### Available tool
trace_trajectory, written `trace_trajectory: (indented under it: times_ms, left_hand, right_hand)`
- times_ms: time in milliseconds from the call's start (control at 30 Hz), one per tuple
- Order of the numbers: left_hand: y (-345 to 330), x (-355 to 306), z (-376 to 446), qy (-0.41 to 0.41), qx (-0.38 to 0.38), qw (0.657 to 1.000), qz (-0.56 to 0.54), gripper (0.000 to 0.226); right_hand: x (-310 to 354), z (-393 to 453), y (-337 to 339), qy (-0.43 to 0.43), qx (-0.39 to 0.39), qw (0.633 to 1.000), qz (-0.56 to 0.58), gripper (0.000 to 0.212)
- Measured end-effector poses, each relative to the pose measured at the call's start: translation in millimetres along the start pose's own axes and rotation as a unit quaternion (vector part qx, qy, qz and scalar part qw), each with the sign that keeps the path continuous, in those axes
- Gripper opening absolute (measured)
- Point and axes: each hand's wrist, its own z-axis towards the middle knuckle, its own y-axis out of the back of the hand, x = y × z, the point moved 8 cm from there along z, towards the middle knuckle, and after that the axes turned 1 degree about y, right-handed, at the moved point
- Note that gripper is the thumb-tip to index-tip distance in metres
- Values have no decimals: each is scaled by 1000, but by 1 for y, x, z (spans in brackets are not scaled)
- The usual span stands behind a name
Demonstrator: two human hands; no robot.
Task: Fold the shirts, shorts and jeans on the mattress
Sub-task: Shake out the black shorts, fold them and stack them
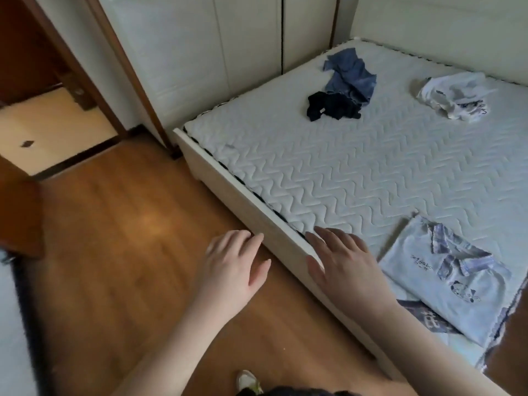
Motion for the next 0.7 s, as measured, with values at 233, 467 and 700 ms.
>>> trace_trajectory:
  times_ms: [233,467,700]
  left_hand:
    - [34,139,-44,96,52,992,60,53]
    - [33,213,-11,132,42,988,74,49]
    - [3,281,70,151,73,982,91,51]
  right_hand:
    - [132,74,-50,106,37,993,43,37]
    - [169,147,-83,137,61,988,39,40]
    - [168,245,-131,141,50,988,41,34]
